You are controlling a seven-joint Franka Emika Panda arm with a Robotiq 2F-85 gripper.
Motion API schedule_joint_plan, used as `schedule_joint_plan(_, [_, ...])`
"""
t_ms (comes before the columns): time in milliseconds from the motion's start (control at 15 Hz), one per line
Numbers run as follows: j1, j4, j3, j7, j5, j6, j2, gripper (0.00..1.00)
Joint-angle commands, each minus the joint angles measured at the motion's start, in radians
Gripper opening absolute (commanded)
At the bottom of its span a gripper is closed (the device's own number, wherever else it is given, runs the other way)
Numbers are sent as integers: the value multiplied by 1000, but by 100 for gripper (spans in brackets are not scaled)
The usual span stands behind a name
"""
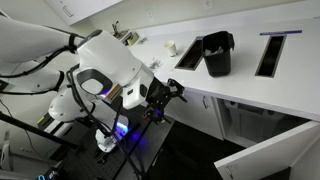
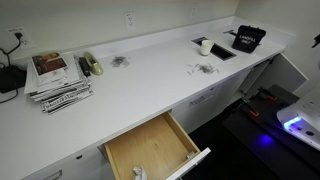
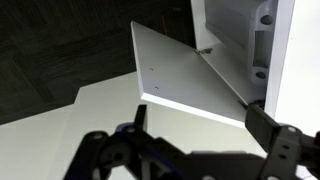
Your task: Open the first cabinet door on the right
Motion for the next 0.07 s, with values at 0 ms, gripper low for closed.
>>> schedule_joint_plan(0, [-44, -1, 49, -30, 41, 3, 6, 100])
